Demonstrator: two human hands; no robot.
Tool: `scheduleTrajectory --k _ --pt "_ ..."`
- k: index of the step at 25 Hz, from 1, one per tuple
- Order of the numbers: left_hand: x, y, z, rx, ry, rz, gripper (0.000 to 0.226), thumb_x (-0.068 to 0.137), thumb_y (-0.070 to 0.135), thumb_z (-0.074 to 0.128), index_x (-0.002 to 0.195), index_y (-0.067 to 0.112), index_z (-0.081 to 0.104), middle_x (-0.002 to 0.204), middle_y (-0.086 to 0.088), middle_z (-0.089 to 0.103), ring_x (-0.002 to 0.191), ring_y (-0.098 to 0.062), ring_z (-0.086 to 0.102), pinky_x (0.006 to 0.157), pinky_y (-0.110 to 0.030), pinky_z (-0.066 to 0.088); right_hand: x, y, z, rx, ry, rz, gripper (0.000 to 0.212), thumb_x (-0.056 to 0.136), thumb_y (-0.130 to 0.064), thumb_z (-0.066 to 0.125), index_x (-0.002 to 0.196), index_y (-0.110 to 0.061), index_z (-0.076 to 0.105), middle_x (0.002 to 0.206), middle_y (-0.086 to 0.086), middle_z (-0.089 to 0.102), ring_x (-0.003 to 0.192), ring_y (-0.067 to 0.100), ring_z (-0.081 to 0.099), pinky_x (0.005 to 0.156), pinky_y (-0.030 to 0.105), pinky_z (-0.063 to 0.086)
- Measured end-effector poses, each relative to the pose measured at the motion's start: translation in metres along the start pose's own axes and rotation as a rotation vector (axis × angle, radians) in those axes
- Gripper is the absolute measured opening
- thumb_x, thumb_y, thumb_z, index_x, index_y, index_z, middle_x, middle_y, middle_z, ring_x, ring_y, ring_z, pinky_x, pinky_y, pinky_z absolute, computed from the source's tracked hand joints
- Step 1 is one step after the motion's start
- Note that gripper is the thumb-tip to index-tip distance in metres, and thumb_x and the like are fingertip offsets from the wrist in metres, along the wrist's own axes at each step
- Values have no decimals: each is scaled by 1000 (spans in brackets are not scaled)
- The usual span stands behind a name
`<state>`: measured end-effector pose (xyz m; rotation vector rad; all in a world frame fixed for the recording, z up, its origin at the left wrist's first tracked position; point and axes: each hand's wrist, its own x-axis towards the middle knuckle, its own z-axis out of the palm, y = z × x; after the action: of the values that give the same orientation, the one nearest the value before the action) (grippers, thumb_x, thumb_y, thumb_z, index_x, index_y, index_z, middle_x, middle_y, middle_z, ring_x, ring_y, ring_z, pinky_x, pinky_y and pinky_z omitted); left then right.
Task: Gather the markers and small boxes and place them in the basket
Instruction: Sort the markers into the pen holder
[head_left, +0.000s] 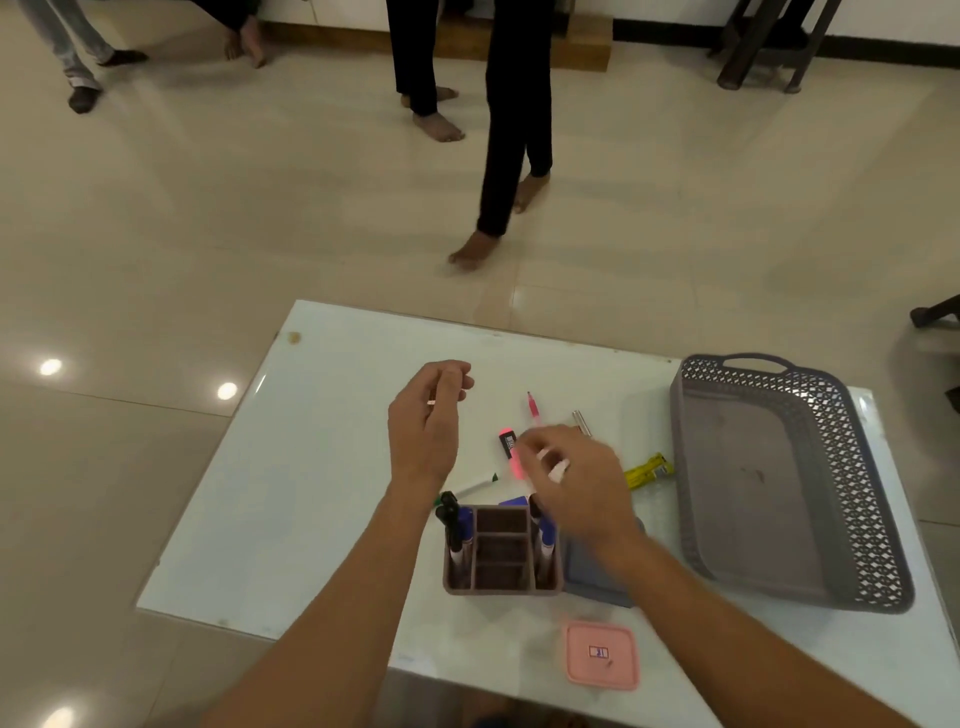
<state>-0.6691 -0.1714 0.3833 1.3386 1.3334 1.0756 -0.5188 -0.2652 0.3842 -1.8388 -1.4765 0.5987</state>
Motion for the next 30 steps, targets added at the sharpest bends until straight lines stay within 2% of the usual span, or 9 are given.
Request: scheduleTrajectory --k 3,5,7,9,13,17,20,25,30 --pt "36 -32 -8 358 -76 -151 18 94 33 55 100 31 71 99 11 74 94 -16 70 87 -37 56 52 54 -26 -51 133 242 11 94 -22 63 96 -25 73 91 -11 73 77 11 68 71 24 51" --pt "53 -60 -14 773 -381 -243 15 92 34 59 101 31 71 108 7 72 99 -20 68 90 -37 55 71 95 -28 -370 -151 257 17 92 -26 61 103 -30 74 105 -8 74 91 18 68 79 31 54" --pt "60 -83 -9 1097 -710 -268 11 88 39 65 95 33 70 110 6 71 100 -18 65 90 -36 55 78 115 -19 -655 -564 127 23 94 -29 58 112 -32 72 117 -8 71 104 19 65 87 34 53" --pt "63 -94 3 1200 -864 -298 13 82 41 73 91 32 71 107 7 71 97 -16 65 88 -34 55 79 118 -3 -749 -788 -6 26 94 -32 60 118 -31 70 120 -8 67 110 18 62 89 36 52" --pt "69 -113 13 1349 -1067 -310 40 67 55 85 93 26 71 97 5 73 90 -15 68 85 -34 56 84 122 31 -830 -908 -256 35 89 -41 69 121 -26 66 116 -3 65 106 21 61 82 35 49" --pt "66 -119 17 1488 -1103 -106 31 72 51 80 83 26 66 87 6 71 83 -17 67 72 -29 52 81 127 43 -904 -984 -421 26 91 -37 65 111 -21 66 106 0 63 96 23 62 77 37 52" --pt "78 -98 14 1403 -1118 -174 24 86 46 64 81 23 60 87 1 71 80 -20 68 76 -32 55 84 122 27 -752 -833 -337 20 92 -35 57 101 -19 67 98 -1 63 86 23 62 73 37 54" --pt "101 11 -3 1346 -1028 -191 25 96 39 51 109 20 60 85 1 72 67 -17 70 65 -30 53 69 87 -34 -85 -175 -61 8 86 -25 69 88 -23 61 78 -11 68 65 11 67 60 27 54" --pt "57 113 -11 1617 -1114 -44 24 89 50 61 101 31 70 65 11 67 69 -8 68 62 -26 43 -8 40 -64 253 -54 -74 10 86 -5 73 91 -8 66 79 -1 74 68 17 73 60 30 60"
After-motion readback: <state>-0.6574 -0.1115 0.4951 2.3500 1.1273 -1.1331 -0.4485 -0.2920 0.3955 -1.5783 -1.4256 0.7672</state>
